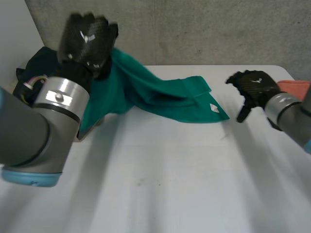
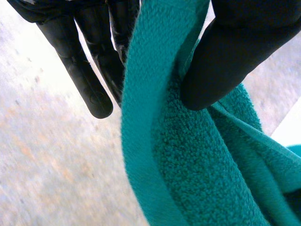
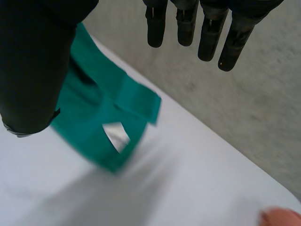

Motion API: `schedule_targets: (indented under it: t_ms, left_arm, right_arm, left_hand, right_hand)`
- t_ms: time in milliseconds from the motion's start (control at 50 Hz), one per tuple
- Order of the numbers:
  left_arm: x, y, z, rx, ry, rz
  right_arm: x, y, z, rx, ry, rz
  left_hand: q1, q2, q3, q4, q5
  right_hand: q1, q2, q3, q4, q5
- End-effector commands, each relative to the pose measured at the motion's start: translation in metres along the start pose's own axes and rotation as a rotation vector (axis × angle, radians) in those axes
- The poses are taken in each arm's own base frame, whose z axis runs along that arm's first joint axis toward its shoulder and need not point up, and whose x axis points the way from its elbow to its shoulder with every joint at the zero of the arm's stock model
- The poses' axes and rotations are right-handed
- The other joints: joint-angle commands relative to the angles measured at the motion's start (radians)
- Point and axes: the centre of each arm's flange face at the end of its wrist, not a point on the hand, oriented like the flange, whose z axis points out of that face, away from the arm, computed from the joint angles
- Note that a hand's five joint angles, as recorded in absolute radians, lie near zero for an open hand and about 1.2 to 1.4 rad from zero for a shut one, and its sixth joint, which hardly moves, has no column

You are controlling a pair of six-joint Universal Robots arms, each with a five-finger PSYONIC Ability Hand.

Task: Fold the laundry.

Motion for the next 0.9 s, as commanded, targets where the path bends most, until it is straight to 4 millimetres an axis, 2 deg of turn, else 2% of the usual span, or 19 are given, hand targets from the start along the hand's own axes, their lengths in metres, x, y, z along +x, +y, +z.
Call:
schedule_targets:
  t_ms: [20,60,160,200,260,340,360,400,460,540,560,620,640,700,720,760,780,880,900]
  left_arm:
    - [-0.016,-0.065,-0.019,0.106,-0.006,-0.022]
    - [-0.016,-0.077,-0.023,0.131,-0.002,-0.027]
    - [-0.020,-0.116,-0.038,0.228,-0.001,-0.052]
    - [-0.023,-0.131,-0.045,0.264,-0.001,-0.063]
    - [-0.025,-0.142,-0.051,0.290,-0.002,-0.070]
    - [-0.032,-0.156,-0.059,0.328,-0.015,-0.078]
    - [-0.034,-0.159,-0.060,0.337,-0.022,-0.079]
    - [-0.036,-0.162,-0.062,0.344,-0.027,-0.079]
    - [-0.039,-0.165,-0.063,0.354,-0.039,-0.080]
    - [-0.040,-0.166,-0.062,0.356,-0.042,-0.077]
    - [-0.041,-0.166,-0.062,0.357,-0.044,-0.076]
    - [-0.043,-0.163,-0.059,0.350,-0.055,-0.068]
    - [-0.045,-0.162,-0.058,0.347,-0.061,-0.064]
    - [-0.052,-0.155,-0.053,0.332,-0.087,-0.047]
    - [-0.054,-0.154,-0.052,0.327,-0.094,-0.044]
    - [-0.057,-0.147,-0.048,0.310,-0.109,-0.033]
    - [-0.058,-0.145,-0.046,0.304,-0.110,-0.030]
    - [-0.059,-0.128,-0.039,0.252,-0.116,-0.014]
    - [-0.058,-0.116,-0.035,0.214,-0.111,-0.006]
  right_arm:
    - [-0.053,-0.013,0.009,0.112,-0.111,0.181]
    - [-0.071,-0.015,0.018,0.163,-0.145,0.224]
    - [-0.095,-0.014,0.040,0.229,-0.157,0.279]
    - [-0.102,-0.007,0.056,0.232,-0.133,0.291]
    - [-0.114,0.004,0.074,0.233,-0.128,0.290]
    - [-0.128,0.022,0.086,0.203,-0.176,0.287]
    - [-0.133,0.031,0.091,0.180,-0.200,0.291]
    - [-0.135,0.034,0.093,0.172,-0.214,0.297]
    - [-0.135,0.031,0.091,0.168,-0.224,0.302]
    - [-0.119,0.012,0.082,0.193,-0.207,0.302]
    - [-0.103,-0.002,0.077,0.216,-0.182,0.300]
    - [-0.065,-0.025,0.066,0.257,-0.115,0.283]
    - [-0.036,-0.042,0.055,0.292,-0.061,0.271]
    - [0.004,-0.068,0.033,0.346,0.008,0.243]
    - [0.024,-0.084,0.015,0.374,0.027,0.219]
    - [0.036,-0.095,-0.002,0.376,0.013,0.194]
    - [0.040,-0.106,-0.020,0.373,-0.019,0.164]
    - [0.051,-0.122,-0.064,0.313,-0.041,0.077]
    - [0.054,-0.123,-0.071,0.304,-0.035,0.063]
  left_hand:
    - [0.233,0.194,0.200,0.194,0.257]
    - [0.233,0.194,0.200,0.194,0.257]
    - [0.233,0.194,0.200,0.194,0.257]
    - [0.233,0.194,0.200,0.194,0.257]
    - [0.233,0.194,0.200,0.194,0.257]
    - [0.233,0.194,0.200,0.194,0.257]
    - [0.233,0.194,0.200,0.194,0.257]
    - [0.233,0.194,0.200,0.194,0.257]
    - [0.233,0.194,0.200,0.194,0.257]
    - [0.233,0.194,0.200,0.194,0.257]
    - [0.233,0.194,0.200,0.194,0.257]
    - [0.233,0.194,0.200,0.194,0.257]
    - [0.233,0.194,0.200,0.194,0.257]
    - [0.233,0.194,0.200,0.194,0.257]
    - [0.233,0.194,0.200,0.194,0.257]
    - [0.233,0.194,0.200,0.194,0.257]
    - [0.233,0.194,0.200,0.194,0.257]
    - [0.233,0.194,0.200,0.194,0.257]
    - [0.233,0.194,0.200,0.194,0.257]
  right_hand:
    - [-0.039,-0.047,-0.040,-0.064,-0.071]
    - [-0.039,-0.047,-0.040,-0.064,-0.071]
    - [-0.039,-0.047,-0.040,-0.064,-0.071]
    - [-0.039,-0.047,-0.040,-0.064,-0.071]
    - [-0.039,-0.047,-0.040,-0.064,-0.071]
    - [0.451,0.443,0.450,0.426,0.419]
    - [0.897,0.889,0.896,0.872,0.865]
    - [1.181,1.173,1.180,1.156,1.149]
    - [1.182,1.175,1.182,1.158,1.151]
    - [1.182,1.175,1.182,1.158,1.151]
    - [1.182,1.175,1.182,1.158,1.151]
    - [1.182,1.175,1.182,1.158,1.151]
    - [1.182,1.175,1.182,1.158,1.151]
    - [1.182,1.175,1.182,1.158,1.151]
    - [1.182,1.175,1.182,1.158,1.151]
    - [1.182,1.175,1.182,1.158,1.151]
    - [1.182,1.175,1.182,1.158,1.151]
    - [1.182,1.175,1.182,1.158,1.151]
    - [1.182,1.175,1.182,1.158,1.151]
